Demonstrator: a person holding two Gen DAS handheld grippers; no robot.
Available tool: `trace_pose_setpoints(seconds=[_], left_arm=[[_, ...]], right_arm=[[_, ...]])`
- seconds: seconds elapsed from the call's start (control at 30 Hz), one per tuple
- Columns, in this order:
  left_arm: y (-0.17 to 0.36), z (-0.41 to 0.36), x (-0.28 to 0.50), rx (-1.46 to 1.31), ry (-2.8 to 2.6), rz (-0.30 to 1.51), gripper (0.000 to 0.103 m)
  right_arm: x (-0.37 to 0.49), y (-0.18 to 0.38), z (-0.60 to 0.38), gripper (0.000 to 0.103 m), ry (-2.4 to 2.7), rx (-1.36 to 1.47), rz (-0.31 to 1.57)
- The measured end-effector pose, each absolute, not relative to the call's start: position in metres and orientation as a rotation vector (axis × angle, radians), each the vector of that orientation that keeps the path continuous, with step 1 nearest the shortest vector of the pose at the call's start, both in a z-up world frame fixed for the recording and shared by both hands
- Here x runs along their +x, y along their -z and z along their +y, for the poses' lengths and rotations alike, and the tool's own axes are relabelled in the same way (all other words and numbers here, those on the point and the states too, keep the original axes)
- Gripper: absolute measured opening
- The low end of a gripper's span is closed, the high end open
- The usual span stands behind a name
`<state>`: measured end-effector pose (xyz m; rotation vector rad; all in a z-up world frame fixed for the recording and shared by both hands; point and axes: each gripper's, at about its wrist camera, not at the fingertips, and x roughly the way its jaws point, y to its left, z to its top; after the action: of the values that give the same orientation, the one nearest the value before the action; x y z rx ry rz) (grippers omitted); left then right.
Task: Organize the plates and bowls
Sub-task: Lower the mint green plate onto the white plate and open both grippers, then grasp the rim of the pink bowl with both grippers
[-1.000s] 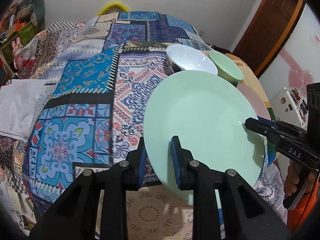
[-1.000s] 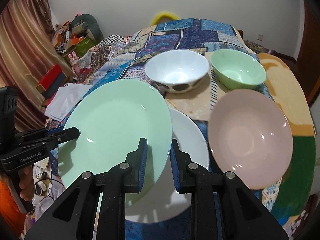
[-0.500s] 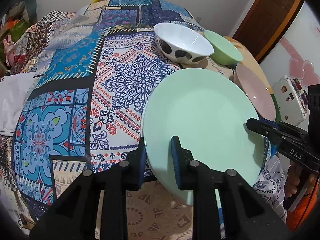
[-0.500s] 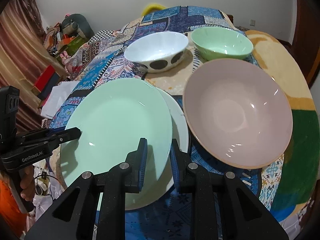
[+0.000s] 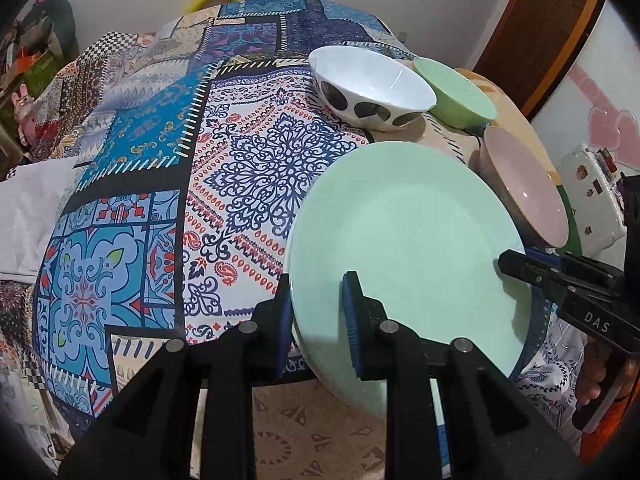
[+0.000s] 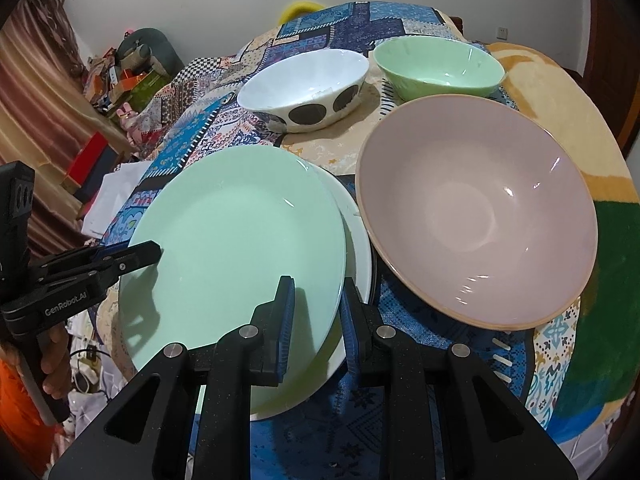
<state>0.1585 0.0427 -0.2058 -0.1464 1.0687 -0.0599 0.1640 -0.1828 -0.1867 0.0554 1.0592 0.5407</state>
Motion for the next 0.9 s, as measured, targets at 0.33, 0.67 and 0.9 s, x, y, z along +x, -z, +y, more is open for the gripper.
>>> trace_pose_setpoints(seconds=[0.33, 0.67, 0.9], left_arm=[[0.208, 0.043, 0.166, -0.120, 0.029, 1.071, 0.023], [0.199, 0.035, 0.165, -0.094, 0.038, 1.054, 0.023], [0.168, 0.018, 0.160, -0.091, 0.074, 0.988, 0.032]], right_arm=[[0.164, 0.184, -0.181, 0.020, -0.532, 0.033, 1.050], [0.161, 0.175, -0.187, 0.023, -0.512, 0.008, 1.010], [0.154, 0.148, -0.202, 0.024, -0.492, -0.005, 0.919]])
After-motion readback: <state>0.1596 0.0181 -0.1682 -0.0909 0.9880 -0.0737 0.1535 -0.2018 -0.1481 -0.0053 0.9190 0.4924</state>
